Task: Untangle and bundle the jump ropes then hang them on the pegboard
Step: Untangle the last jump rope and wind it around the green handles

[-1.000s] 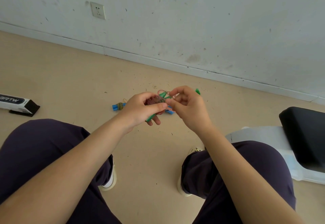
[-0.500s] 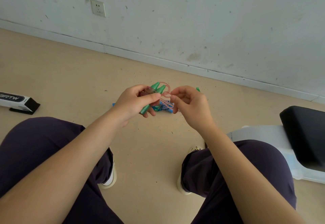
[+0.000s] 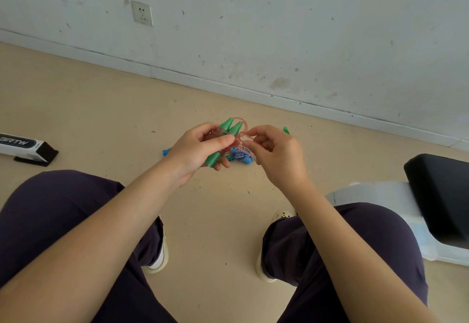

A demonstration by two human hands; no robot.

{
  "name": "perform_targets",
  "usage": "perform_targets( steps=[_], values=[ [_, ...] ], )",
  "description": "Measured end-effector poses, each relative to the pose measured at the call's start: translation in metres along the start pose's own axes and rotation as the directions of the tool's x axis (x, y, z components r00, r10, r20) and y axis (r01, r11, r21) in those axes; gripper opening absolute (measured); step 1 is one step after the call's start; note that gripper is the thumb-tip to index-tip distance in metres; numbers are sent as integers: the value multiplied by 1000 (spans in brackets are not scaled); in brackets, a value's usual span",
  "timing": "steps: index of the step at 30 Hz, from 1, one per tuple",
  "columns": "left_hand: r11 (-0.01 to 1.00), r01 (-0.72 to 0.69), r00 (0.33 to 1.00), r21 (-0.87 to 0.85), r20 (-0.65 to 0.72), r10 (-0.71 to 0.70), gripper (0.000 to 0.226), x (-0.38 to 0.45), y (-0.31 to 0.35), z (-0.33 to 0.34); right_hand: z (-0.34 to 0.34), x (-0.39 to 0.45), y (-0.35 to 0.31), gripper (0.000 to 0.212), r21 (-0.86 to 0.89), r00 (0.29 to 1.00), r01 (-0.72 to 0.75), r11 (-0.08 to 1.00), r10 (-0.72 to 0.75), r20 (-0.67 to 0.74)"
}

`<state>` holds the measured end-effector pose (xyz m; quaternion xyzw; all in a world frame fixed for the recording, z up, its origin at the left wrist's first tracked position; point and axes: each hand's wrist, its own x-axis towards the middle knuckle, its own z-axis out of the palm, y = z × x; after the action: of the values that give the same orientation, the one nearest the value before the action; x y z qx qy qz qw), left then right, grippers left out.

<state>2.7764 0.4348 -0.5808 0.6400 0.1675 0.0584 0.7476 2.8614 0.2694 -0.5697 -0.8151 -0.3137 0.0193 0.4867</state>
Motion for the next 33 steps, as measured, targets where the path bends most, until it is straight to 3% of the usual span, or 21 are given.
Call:
perform_targets(
  steps=[11,20,33],
  values=[
    [995,12,1000,-97,17,-11,3,0,3,1,-4,1,-8,17,270,987,-140,953,157,-44],
    [994,5,999,-110,-33,-9,3,1,1,3,-2,2,-9,15,279,975,-177,944,207,-82],
    [992,4,994,-126,105,10,1,-2,0,4,-7,3,-12,12,391,967,-210,896,248,-49]
  ],
)
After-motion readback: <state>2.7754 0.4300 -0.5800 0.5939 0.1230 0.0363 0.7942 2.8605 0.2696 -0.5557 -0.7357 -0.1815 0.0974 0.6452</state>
